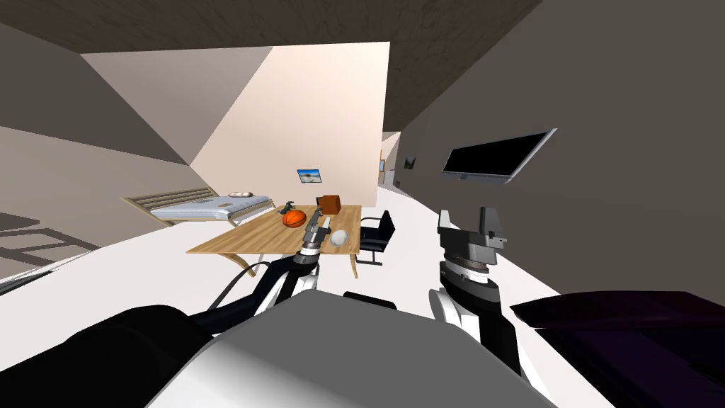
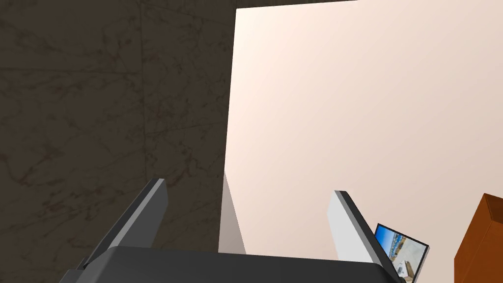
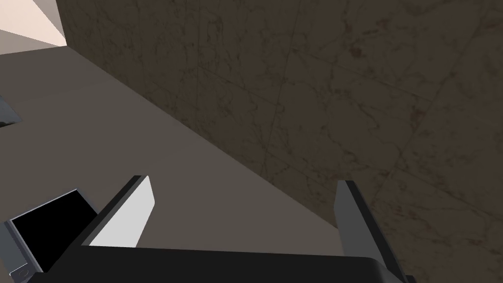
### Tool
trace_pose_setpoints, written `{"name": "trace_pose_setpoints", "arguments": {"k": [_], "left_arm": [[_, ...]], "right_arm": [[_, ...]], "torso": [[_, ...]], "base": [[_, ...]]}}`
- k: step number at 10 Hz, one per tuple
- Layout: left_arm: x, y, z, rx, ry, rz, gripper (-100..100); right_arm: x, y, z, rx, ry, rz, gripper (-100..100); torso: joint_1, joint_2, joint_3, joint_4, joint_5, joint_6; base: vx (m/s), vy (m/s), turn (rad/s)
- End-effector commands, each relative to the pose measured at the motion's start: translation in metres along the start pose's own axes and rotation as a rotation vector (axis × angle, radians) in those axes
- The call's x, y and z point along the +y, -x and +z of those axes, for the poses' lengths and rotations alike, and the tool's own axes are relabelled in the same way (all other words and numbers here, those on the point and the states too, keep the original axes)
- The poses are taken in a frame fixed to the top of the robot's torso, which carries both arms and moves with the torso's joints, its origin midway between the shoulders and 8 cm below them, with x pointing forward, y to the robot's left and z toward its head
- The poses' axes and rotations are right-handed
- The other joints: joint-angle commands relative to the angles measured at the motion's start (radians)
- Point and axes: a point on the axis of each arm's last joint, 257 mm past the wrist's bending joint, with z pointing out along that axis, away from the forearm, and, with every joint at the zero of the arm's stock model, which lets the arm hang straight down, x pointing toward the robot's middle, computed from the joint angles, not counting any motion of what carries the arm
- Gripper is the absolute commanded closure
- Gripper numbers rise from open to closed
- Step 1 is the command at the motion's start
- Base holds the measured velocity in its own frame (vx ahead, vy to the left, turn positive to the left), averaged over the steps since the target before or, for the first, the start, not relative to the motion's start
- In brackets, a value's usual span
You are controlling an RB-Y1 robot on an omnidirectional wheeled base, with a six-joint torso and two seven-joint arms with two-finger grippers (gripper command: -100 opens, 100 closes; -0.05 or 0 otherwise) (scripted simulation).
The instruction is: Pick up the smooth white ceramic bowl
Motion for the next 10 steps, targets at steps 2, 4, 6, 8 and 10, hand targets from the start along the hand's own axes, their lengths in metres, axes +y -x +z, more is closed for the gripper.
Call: {"name": "trace_pose_setpoints", "arguments": {"k": [2, 4, 6, 8, 10], "left_arm": [[0.026, 0.007, -0.007, -0.015, 0.092, -0.016, -100], [0.049, 0.016, -0.015, -0.036, 0.166, -0.029, -100], [0.063, 0.021, -0.020, -0.052, 0.214, -0.036, -100], [0.077, 0.027, -0.026, -0.069, 0.261, -0.043, -100], [0.104, 0.041, -0.041, -0.103, 0.351, -0.056, -100]], "right_arm": [[0.000, 0.000, 0.000, 0.000, 0.000, 0.000, 0], [0.000, 0.000, 0.000, 0.000, 0.000, 0.000, 0], [0.000, 0.000, 0.000, 0.000, 0.000, 0.000, 0], [0.000, 0.000, 0.000, 0.000, 0.000, 0.000, 0], [0.000, 0.000, 0.000, 0.000, 0.000, 0.000, 0]], "torso": [[0.000, 0.001, 0.000, 0.000, 0.000, 0.000], [-0.001, -0.001, 0.000, 0.000, 0.000, 0.000], [0.003, -0.001, -0.001, 0.000, 0.000, 0.000], [0.003, -0.001, -0.001, 0.000, 0.001, 0.000], [0.005, -0.002, -0.001, 0.000, 0.001, 0.000]], "base": [[-0.007, -0.158, -0.008], [0.034, -0.167, -0.002], [0.010, -0.096, 0.002], [0.028, -0.103, 0.007], [0.029, -0.107, 0.009]]}}
